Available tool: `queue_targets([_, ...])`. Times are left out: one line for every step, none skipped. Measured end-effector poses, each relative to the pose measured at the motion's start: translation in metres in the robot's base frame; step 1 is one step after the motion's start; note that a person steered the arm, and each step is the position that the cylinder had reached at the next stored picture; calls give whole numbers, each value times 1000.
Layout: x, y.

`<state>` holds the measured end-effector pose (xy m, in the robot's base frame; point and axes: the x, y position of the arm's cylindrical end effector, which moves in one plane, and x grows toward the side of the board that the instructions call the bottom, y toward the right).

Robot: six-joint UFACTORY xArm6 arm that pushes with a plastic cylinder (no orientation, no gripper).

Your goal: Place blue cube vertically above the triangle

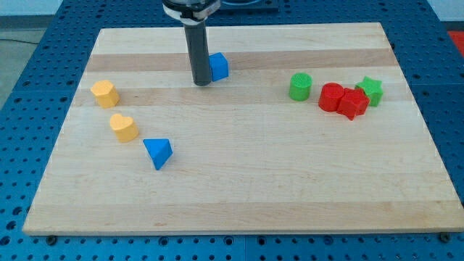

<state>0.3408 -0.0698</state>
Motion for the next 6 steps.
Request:
queue_targets([-1, 68])
queue_targets([-15, 128])
queue_targets([-50, 56])
queue_targets([-67, -51])
queue_targets([-65, -117])
queue_targets([-69, -118])
